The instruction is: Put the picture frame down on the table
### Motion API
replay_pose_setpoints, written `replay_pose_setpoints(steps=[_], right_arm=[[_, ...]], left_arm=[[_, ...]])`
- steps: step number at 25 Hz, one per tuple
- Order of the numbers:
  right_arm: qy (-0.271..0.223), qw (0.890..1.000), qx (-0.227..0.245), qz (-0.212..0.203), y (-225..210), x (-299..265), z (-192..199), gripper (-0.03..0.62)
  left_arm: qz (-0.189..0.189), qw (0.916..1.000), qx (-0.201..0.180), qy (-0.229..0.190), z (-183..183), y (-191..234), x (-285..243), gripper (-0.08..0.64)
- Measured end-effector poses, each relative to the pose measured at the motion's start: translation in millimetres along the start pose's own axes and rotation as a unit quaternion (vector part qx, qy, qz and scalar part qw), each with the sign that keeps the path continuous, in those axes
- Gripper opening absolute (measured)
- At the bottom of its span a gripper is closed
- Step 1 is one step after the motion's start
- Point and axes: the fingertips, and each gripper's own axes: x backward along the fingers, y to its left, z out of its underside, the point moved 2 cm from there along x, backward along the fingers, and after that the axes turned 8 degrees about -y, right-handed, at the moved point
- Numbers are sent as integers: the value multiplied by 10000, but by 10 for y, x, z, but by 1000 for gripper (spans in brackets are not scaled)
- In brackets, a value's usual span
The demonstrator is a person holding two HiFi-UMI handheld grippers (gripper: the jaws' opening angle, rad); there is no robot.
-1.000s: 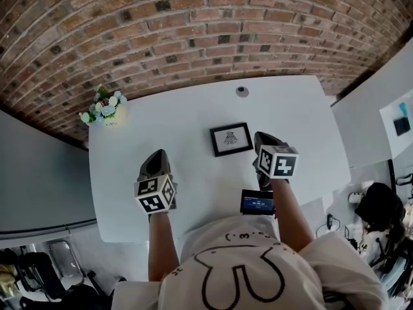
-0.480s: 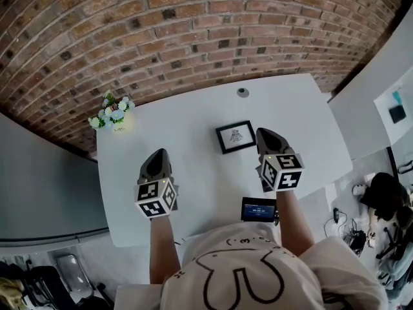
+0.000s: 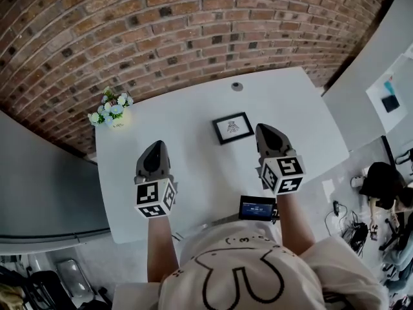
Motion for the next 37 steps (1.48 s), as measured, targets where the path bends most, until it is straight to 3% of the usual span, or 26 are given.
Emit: replay_pose_setpoints(steps=[6, 18, 37], right_arm=[[-199, 9996, 137, -132, -35, 88, -129, 15], [-492, 9977, 277, -371, -200, 433, -381, 15], [-573, 9969, 271, -471, -369, 720, -401, 15]], left_arm=[[-38, 9991, -167, -399, -189, -128, 84, 9], [-232, 9964, -408, -712, -484, -510, 302, 9], [-262, 9948, -516, -843, -580, -843, 452, 9]])
